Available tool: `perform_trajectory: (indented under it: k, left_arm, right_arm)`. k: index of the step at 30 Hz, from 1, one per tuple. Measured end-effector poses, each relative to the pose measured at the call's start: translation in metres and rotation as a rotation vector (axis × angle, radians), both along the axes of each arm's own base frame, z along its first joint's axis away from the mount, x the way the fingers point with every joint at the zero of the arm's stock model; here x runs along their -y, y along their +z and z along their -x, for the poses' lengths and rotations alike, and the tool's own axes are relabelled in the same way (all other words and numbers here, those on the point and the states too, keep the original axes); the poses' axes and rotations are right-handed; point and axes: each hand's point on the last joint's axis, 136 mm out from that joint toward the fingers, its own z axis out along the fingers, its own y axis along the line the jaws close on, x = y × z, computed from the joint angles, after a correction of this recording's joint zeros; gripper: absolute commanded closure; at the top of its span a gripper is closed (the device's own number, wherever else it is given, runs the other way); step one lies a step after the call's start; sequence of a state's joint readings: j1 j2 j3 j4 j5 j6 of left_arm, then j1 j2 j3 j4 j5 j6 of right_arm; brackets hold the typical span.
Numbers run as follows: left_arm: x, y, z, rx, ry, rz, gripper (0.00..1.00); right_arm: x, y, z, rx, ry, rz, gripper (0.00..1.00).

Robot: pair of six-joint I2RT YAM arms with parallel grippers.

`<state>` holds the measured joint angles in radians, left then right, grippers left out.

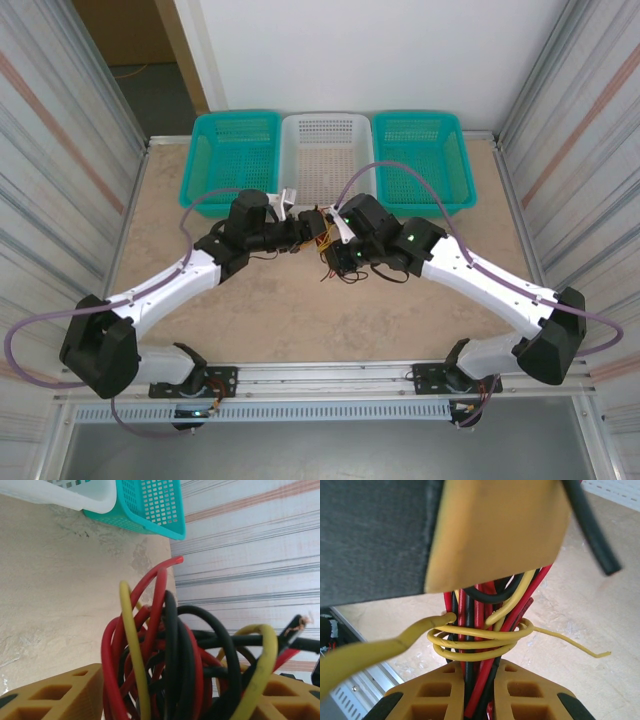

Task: Untangle the cables

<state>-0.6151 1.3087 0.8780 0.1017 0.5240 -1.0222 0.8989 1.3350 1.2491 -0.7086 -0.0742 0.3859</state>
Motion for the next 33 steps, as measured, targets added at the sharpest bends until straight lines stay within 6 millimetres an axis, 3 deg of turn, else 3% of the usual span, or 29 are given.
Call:
perform_trajectory:
  k: [4,9,12,14,15,17,20,23,27,33]
  left_arm:
    - [0.002,-0.002,0.000,-0.004,-0.009,0.011,0.52]
    - [0.004,-0.006,-0.001,-0.018,-0.015,0.024,0.77]
    - [0.003,-0.007,-0.003,-0.023,-0.012,0.036,0.87]
    - [0.000,-0.007,-0.005,-0.022,-0.002,0.051,0.92]
    - [-0.004,-0.009,-0.009,-0.026,0.012,0.054,0.95]
    - [-0.015,-0.013,-0.018,-0.040,0.049,0.058,1.00]
    - [-0.031,-0.007,-0.035,-0.032,0.107,0.083,1.00]
    - [-0.046,0.000,-0.050,-0.007,0.153,0.105,1.00]
    - [-0.060,0.011,-0.062,0.023,0.182,0.125,1.00]
    - [-0.069,0.055,-0.065,0.162,0.140,0.207,1.00]
  right_arm:
    - [-0.002,0.001,0.003,-0.003,0.016,0.006,1.00]
    - [-0.001,-0.001,0.004,-0.007,0.013,0.018,0.97]
    - [-0.001,0.000,0.003,-0.004,0.011,0.018,0.77]
    - [-0.001,0.001,0.001,0.003,0.010,0.012,0.50]
    - [-0.001,0.003,0.000,0.010,0.009,0.009,0.41]
    - [0.001,0.010,-0.003,0.029,0.001,0.002,0.27]
    - [0.014,0.026,-0.011,0.086,-0.041,-0.009,0.15]
    - [0.046,0.050,-0.028,0.161,-0.161,-0.008,0.13]
    - [0.096,0.099,-0.053,0.309,-0.379,0.002,0.17]
    - [0.131,0.137,-0.052,0.356,-0.488,-0.134,0.20]
